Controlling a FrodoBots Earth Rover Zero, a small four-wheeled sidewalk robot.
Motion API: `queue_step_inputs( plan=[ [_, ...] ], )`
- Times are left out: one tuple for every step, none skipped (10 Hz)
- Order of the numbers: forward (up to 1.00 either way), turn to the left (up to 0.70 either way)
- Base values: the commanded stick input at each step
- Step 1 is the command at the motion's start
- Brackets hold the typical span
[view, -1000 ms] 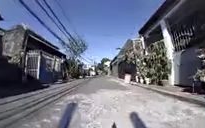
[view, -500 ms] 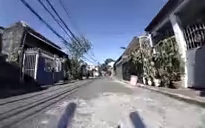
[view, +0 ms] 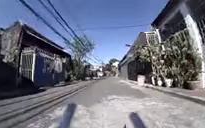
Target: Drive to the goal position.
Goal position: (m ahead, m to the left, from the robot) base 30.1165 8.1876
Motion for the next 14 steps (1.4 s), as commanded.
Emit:
queue_step_inputs(
  plan=[
    [1.0,-0.33],
    [1.0,-0.38],
    [1.0,-0.4],
    [1.0,-0.4],
    [1.0,-0.4],
    [1.0,-0.4],
    [1.0,-0.4],
    [1.0,-0.37],
    [1.0,-0.14],
    [1.0,0.11],
    [1.0,0.04],
    [1.0,0.09],
    [1.0,0.07],
    [1.0,0.12]
  ],
)
